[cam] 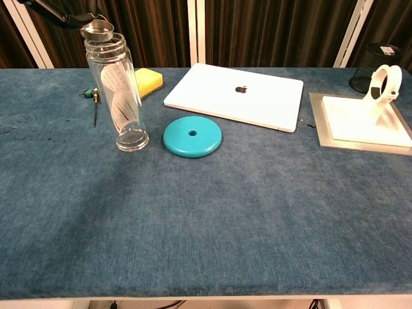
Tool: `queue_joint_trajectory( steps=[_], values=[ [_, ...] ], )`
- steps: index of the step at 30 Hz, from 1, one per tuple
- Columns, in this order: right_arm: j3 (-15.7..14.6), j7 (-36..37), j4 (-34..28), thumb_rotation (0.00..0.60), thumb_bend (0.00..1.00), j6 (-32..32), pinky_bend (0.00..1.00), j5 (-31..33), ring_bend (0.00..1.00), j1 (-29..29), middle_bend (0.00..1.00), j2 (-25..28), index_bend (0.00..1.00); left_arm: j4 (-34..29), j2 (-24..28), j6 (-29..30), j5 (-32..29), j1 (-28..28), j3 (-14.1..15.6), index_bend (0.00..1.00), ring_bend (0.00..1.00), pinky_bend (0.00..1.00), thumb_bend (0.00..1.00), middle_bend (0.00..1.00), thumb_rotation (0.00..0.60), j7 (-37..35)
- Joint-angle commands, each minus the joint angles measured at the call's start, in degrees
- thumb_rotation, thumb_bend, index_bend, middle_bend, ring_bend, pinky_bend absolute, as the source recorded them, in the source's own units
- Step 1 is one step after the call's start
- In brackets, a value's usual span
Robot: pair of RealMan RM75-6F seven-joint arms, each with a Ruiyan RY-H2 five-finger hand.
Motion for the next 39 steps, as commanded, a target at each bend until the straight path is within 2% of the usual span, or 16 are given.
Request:
queue_joint_trajectory(
  steps=[1,32,39],
  values=[
    [0.01,0.12,0.08,0.600,0.38,0.03,0.01,0.08,0.00,-0.05,0.00,0.00,0.00,0.20,-0.22,0.01,0.03,-0.15,0.22,0.65,0.25,0.37,0.44,0.36,0.600,-0.32],
    [-0.07,0.54,0.50,0.600,0.38,-0.55,0.01,0.62,0.00,-0.11,0.00,-0.11,0.00,2.46,-1.84,0.59,0.24,-1.11,1.23,0.65,0.25,0.37,0.43,0.37,0.600,-3.03],
    [-0.06,0.57,0.48,0.600,0.38,-0.30,0.01,0.57,0.00,-0.24,0.00,0.01,0.00,1.96,-2.02,0.36,-0.50,-1.03,0.50,0.65,0.25,0.37,0.43,0.38,0.600,-5.63]
  ],
)
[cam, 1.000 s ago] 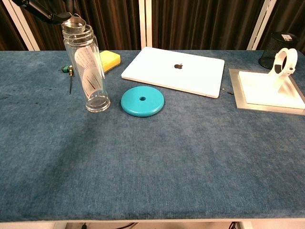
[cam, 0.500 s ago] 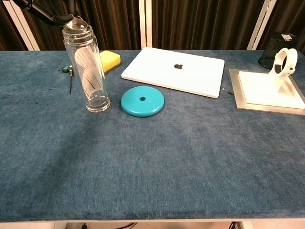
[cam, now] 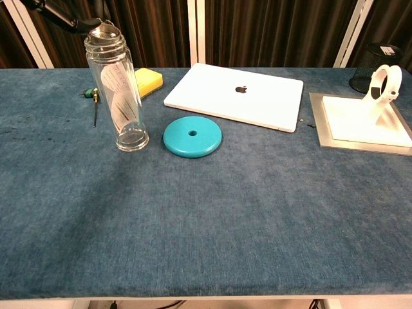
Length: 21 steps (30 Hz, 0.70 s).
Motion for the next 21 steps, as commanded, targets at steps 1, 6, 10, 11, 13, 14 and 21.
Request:
queue_joint_trajectory(
  steps=[1,6,10,11,13,14,21],
  values=[
    [-0.01,0.03,0.00,0.600,0.38,0.01,0.01,0.01,0.00,-0.03,0.00,0.03,0.00,-0.08,0.00,-0.23,-0.24,-0.01,-0.29,0.65,0.25,0.37,0.43,0.38,0.600,-0.89],
    [-0.05,0.17,0.15,0.600,0.38,-0.11,0.01,0.07,0.00,-0.02,0.00,-0.03,0.00,0.02,0.01,-0.56,-0.41,-0.09,-0.02,0.65,0.25,0.37,0.43,0.38,0.600,-1.11],
    [-0.12,0.24,0.29,0.600,0.38,-0.18,0.01,0.02,0.00,0.00,0.00,-0.10,0.00,0.16,-0.13,-0.73,-0.58,-0.13,0.07,0.65,0.25,0.37,0.43,0.38,0.600,-1.51],
    [-0.10,0.28,0.31,0.600,0.38,-0.17,0.01,0.03,0.00,-0.01,0.00,-0.11,0.00,0.21,-0.16,-0.81,-0.62,-0.16,0.08,0.65,0.25,0.37,0.43,0.38,0.600,-1.60],
    [-0.11,0.27,0.31,0.600,0.38,-0.12,0.01,0.04,0.00,-0.05,0.00,-0.08,0.00,0.32,-0.17,-0.86,-0.62,-0.20,0.16,0.65,0.25,0.37,0.43,0.38,0.600,-1.59],
    [-0.12,0.23,0.32,0.600,0.38,-0.12,0.01,0.06,0.00,-0.07,0.00,-0.07,0.00,0.35,-0.19,-0.90,-0.64,-0.22,0.21,0.65,0.25,0.37,0.43,0.38,0.600,-1.62],
    [-0.17,0.14,0.24,0.600,0.38,-0.29,0.01,0.11,0.00,-0.07,0.00,-0.05,0.00,0.53,-0.24,-1.04,-0.71,-0.26,0.42,0.65,0.25,0.37,0.43,0.38,0.600,-1.83]
  ],
)
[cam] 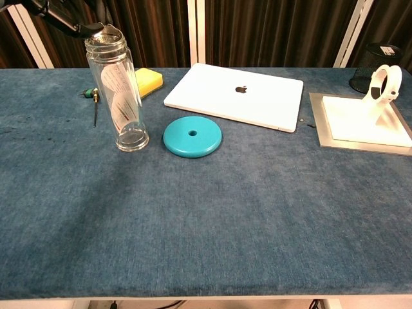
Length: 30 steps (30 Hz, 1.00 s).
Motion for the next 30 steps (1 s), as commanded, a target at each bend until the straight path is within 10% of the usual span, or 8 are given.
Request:
queue_joint_trajectory(
  steps=[1,6,14,27,30],
  values=[
    [0.00,-0.03,-0.02,0.600,0.38,-0.03,0.01,0.00,0.00,0.02,0.00,-0.01,0.00,0.03,0.02,0.01,0.06,0.01,0.05,0.65,0.25,0.37,0.43,0.38,0.600,-0.08],
    [-0.03,-0.04,0.02,0.600,0.38,-0.12,0.01,0.06,0.00,0.01,0.00,-0.07,0.00,0.12,0.27,-0.39,0.72,0.12,0.33,0.54,0.25,0.36,0.43,0.38,0.600,-0.91],
    [0.10,-0.20,0.08,0.600,0.38,-0.01,0.01,0.19,0.00,-0.03,0.00,-0.20,0.00,1.16,0.57,-0.10,3.95,0.79,0.61,0.09,0.25,0.36,0.43,0.35,0.600,-4.13],
    [0.11,-0.27,0.11,0.600,0.38,0.05,0.01,0.17,0.00,-0.07,0.00,-0.31,0.00,0.70,2.73,1.65,7.26,3.15,1.50,0.11,0.23,0.34,0.31,0.28,0.600,-7.25],
    [0.10,-0.31,0.11,0.600,0.38,-0.01,0.01,0.15,0.00,-0.03,0.00,-0.32,0.00,0.29,3.51,2.46,9.21,4.08,2.37,0.23,0.22,0.32,0.23,0.27,0.490,-7.79]
  ],
)
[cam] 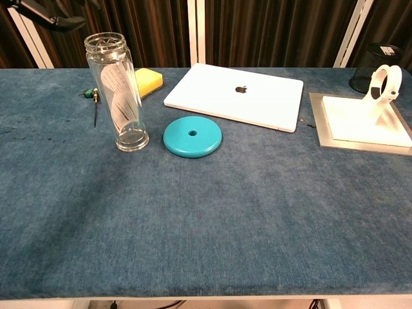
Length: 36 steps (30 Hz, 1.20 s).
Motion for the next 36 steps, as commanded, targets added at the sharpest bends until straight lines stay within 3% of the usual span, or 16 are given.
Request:
queue_joint_trajectory(
  steps=[1,3,9,36],
  values=[
    [-0.01,-0.04,-0.03,0.600,0.38,-0.02,0.01,-0.07,0.00,0.04,0.00,-0.02,0.00,-0.55,1.01,0.44,2.13,0.97,1.13,0.26,0.21,0.31,0.21,0.27,0.438,-0.85],
    [-0.03,-0.12,-0.05,0.600,0.38,-0.03,0.01,-0.17,0.00,0.09,0.00,-0.10,0.00,-0.85,2.02,-0.78,4.06,1.17,2.31,0.32,0.17,0.27,0.15,0.23,0.308,-2.03],
    [-0.08,-0.50,-0.31,0.600,0.38,0.05,0.01,-0.34,0.00,0.08,0.00,-0.15,0.00,-0.57,3.36,-3.67,8.88,0.99,4.85,0.36,0.04,0.16,0.08,0.11,0.151,-4.91],
    [-0.02,-0.39,-0.19,0.600,0.38,-0.35,0.01,0.23,0.00,0.02,0.00,-0.04,0.00,3.62,0.42,-5.91,8.74,-0.70,4.57,0.43,0.03,0.15,0.07,0.08,0.145,-5.84]
  ],
)
